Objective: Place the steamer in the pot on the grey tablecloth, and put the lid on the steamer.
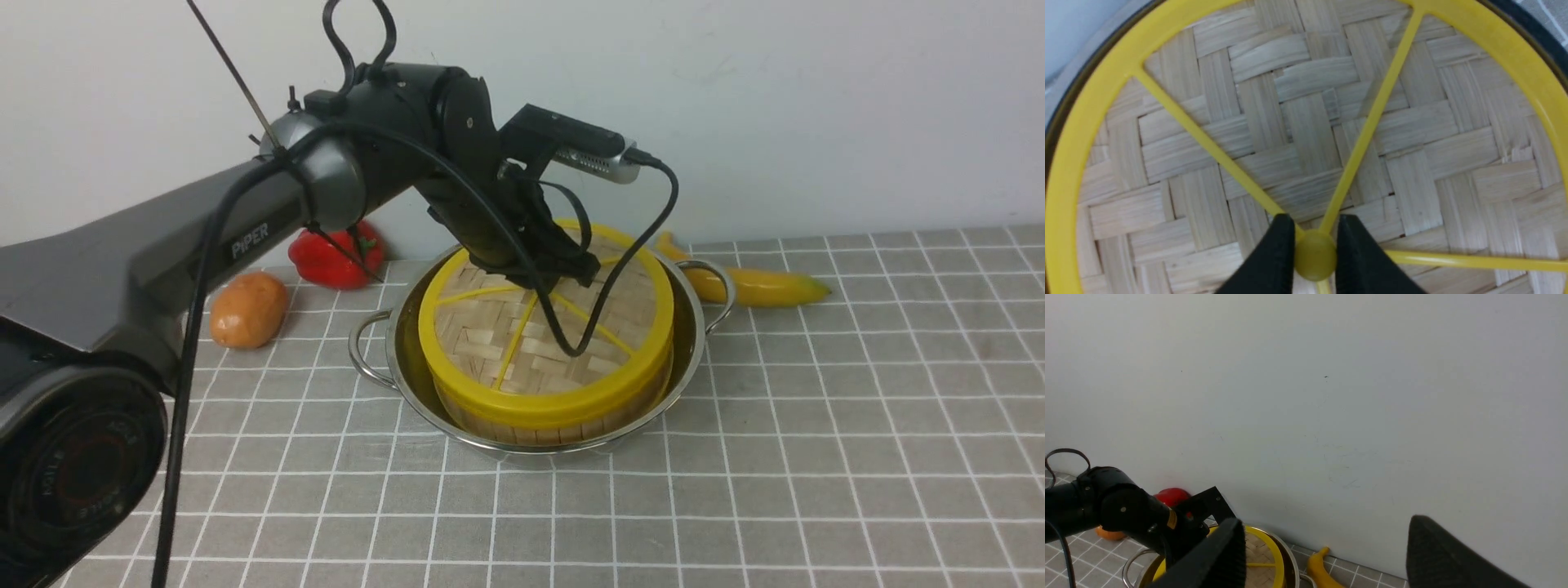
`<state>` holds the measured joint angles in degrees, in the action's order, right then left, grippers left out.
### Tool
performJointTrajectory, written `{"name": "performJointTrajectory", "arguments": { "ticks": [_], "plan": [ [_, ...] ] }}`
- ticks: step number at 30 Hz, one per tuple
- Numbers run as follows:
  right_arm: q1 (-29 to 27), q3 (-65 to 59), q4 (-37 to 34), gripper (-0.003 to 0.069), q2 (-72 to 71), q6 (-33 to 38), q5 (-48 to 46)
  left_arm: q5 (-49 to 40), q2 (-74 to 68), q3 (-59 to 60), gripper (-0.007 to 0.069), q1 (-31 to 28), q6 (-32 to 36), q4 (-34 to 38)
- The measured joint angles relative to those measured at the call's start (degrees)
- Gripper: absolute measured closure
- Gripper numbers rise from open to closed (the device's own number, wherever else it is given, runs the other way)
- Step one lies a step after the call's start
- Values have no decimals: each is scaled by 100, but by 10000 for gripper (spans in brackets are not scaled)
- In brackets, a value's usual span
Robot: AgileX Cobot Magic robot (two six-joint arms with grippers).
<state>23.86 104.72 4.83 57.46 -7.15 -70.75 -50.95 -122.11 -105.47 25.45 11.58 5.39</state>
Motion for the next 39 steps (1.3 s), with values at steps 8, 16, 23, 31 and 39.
{"name": "performJointTrajectory", "arguments": {
  "ticks": [8,16,23,31,39],
  "plan": [
    [0,0,0,144,0,0,0,0,-33,-26,507,0,0,14],
    [0,0,0,144,0,-6,0,0,-35,-30,503,0,6,13],
    [0,0,0,144,0,-6,0,-487,-63,-704,269,0,19,-483],
    [0,-35,85,146,-5,12,7,-1733,1079,-2536,41,-5,-84,-1000],
    [0,-718,312,217,-349,280,26,-1828,2601,-2498,297,-5,-91,-1068]
  ]
}}
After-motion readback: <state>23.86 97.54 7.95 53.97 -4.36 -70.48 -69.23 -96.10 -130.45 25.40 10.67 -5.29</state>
